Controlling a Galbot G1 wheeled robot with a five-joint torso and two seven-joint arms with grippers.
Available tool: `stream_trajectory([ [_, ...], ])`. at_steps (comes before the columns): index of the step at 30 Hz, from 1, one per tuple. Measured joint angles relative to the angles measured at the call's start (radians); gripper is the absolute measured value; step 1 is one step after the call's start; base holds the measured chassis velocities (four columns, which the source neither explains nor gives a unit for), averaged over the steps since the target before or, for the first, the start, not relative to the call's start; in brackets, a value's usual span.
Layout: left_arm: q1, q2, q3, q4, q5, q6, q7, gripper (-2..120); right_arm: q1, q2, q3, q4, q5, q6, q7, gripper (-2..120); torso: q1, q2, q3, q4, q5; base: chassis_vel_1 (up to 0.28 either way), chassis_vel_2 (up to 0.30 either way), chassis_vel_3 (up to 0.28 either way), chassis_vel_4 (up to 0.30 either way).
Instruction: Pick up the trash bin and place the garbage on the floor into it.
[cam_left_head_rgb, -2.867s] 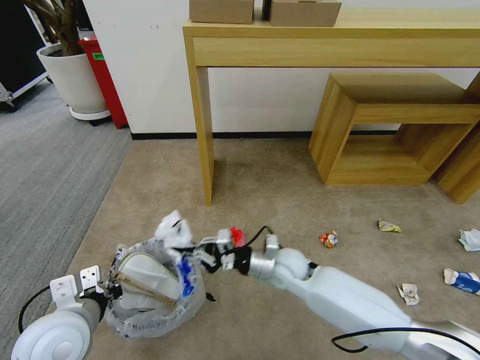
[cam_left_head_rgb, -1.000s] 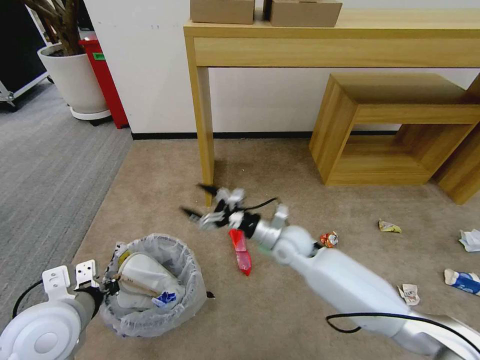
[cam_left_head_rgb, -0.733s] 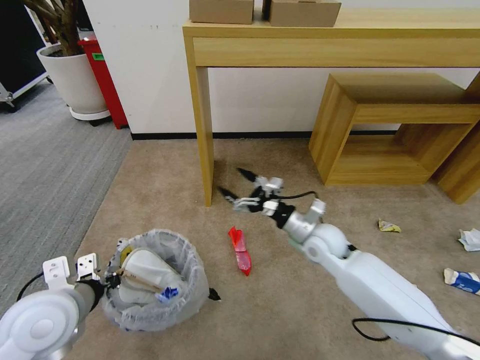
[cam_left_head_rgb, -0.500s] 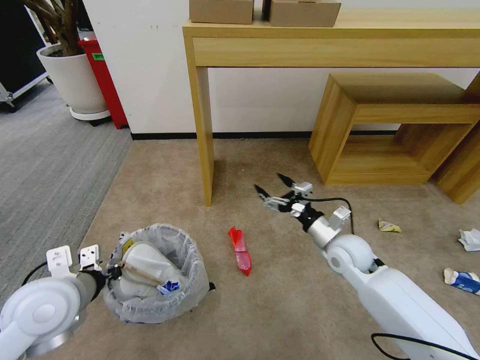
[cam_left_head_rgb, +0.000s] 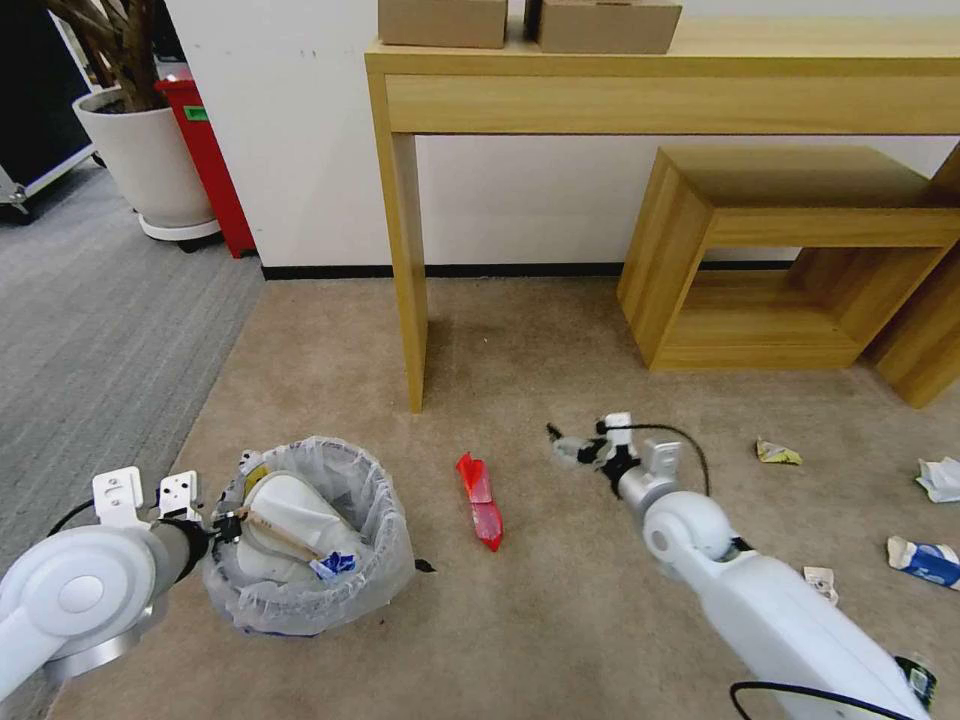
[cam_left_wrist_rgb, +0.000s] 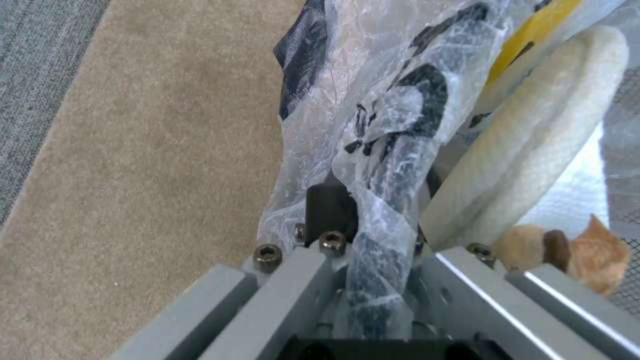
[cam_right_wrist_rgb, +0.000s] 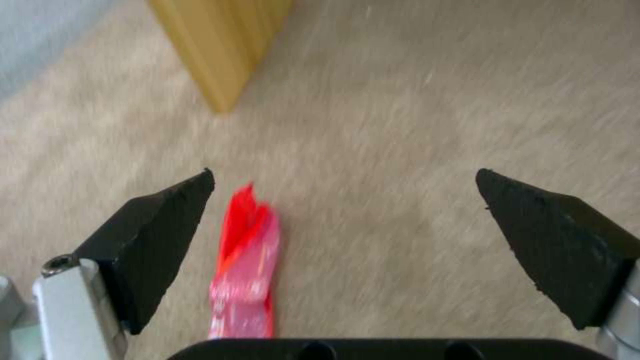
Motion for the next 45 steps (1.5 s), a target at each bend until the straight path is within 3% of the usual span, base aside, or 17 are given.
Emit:
stream_trajectory([
  [8, 0.004, 0.005, -0.006, 0.0, -0.003, -0.001, -0.004, 0, 0.042, 0.045, -0.083, -0.088, 0.004, -0.012, 0.008, 100, 0.0, 0.0, 0.0, 0.0, 0.0, 0.0, 0.0, 0.0, 0.0],
  [11, 0.003, -0.001, -0.003, 0.012, 0.001, -0.003, -0.004, 0, 0.098, 0.129, -0.159, -0.2, -0.023, -0.002, 0.0, 100, 0.0, 0.0, 0.0, 0.0, -0.0002, 0.0, 0.0, 0.0, 0.0],
  [13, 0.003, -0.001, -0.002, 0.014, 0.004, -0.003, -0.004, 0, 0.109, 0.146, -0.171, -0.219, -0.028, 0.004, -0.004, 100, 0.0, 0.0, 0.0, 0.0, -0.0001, 0.0, 0.0, 0.0, 0.0],
  [15, 0.006, -0.003, 0.001, 0.016, 0.012, -0.005, -0.002, 0, 0.155, 0.225, -0.213, -0.299, -0.048, 0.017, -0.017, 100, 0.0, 0.0, 0.0, 0.0001, 0.0, 0.0, 0.0, 0.0, 0.0],
  [19, 0.009, -0.014, 0.009, 0.022, 0.027, -0.005, -0.001, 0, 0.2, 0.302, -0.239, -0.407, -0.094, 0.036, -0.019, 100, 0.0, 0.0, 0.0, 0.0001, -0.0002, 0.0, 0.0, 0.0, 0.0],
  [27, 0.009, -0.029, 0.029, 0.035, 0.047, -0.004, 0.004, 0, 0.246, 0.387, -0.249, -0.586, -0.164, 0.072, -0.011, 100, 0.0, 0.0, 0.0, 0.0, -0.0001, 0.0, 0.0, 0.0, 0.0],
  [29, 0.014, -0.032, 0.031, 0.038, 0.057, -0.004, 0.009, 0, 0.266, 0.438, -0.245, -0.679, -0.191, 0.098, -0.013, 100, 0.0, 0.0, 0.0, 0.0, -0.0001, 0.0, 0.0, 0.0, 0.0],
  [45, 0.048, -0.036, 0.024, 0.02, 0.074, -0.004, 0.009, 0, 0.287, 0.56, -0.224, -0.882, -0.291, 0.165, -0.049, 100, 0.0, 0.0, 0.0, 0.0, 0.0, 0.0, 0.0, 0.0, 0.0],
])
